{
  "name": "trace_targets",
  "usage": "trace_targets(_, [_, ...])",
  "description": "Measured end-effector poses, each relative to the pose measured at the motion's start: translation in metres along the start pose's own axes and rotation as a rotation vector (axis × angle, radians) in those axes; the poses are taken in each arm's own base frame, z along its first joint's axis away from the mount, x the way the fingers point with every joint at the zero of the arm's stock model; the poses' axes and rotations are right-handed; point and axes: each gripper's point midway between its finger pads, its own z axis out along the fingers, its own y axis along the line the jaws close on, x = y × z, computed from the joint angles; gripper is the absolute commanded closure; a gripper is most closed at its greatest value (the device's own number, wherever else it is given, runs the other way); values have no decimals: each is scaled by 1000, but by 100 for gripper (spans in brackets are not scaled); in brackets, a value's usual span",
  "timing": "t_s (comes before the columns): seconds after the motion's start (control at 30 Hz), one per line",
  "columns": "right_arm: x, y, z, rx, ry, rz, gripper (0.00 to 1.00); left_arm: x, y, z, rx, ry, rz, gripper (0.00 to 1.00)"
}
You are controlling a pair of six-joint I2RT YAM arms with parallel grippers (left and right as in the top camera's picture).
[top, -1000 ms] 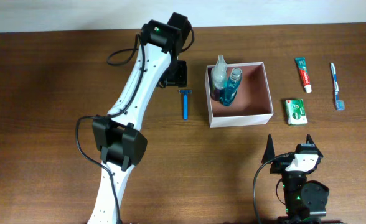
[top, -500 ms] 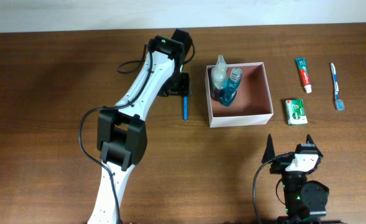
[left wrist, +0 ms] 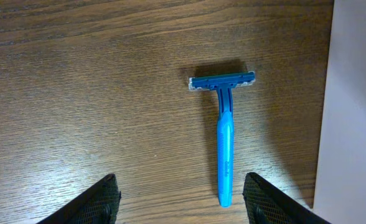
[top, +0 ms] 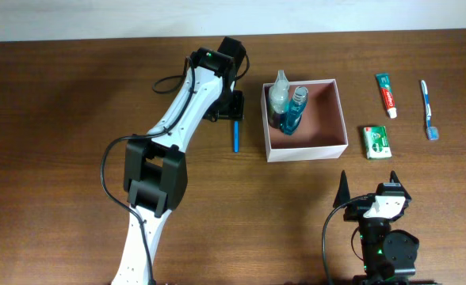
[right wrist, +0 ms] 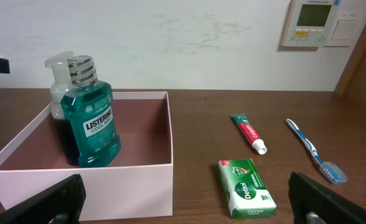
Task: Pack container
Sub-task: 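Move the left gripper over the blue razor, then lower the left gripper and close it on the blue razor handle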
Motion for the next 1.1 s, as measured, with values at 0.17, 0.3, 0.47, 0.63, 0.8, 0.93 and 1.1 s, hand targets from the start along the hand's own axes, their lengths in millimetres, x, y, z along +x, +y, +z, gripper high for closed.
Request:
trace_targets(0.17, [0, 0, 0, 0, 0, 0, 1, 0, -4, 0, -12, -8, -23, 34])
trace_targets(0.3, [0, 0, 0, 0, 0, 0, 1, 3, -14, 0, -22, -14, -19, 34])
trace_targets(0.47, [0, 0, 0, 0, 0, 0, 1, 4, -20, 0, -37, -25, -50, 34])
trace_targets(0.63, [0, 0, 0, 0, 0, 0, 1, 1, -15, 1, -43, -32, -79, 35])
trace_targets(0.8, [0, 0, 0, 0, 0, -1, 1, 1, -14, 1, -38, -32, -85, 34])
trace_targets(0.93, [0, 0, 0, 0, 0, 0, 1, 2, -15, 6, -37, -22, -85, 34])
trace_targets(1.1, [0, 0, 0, 0, 0, 0, 1, 7, -13, 20, -48, 14, -86, 34])
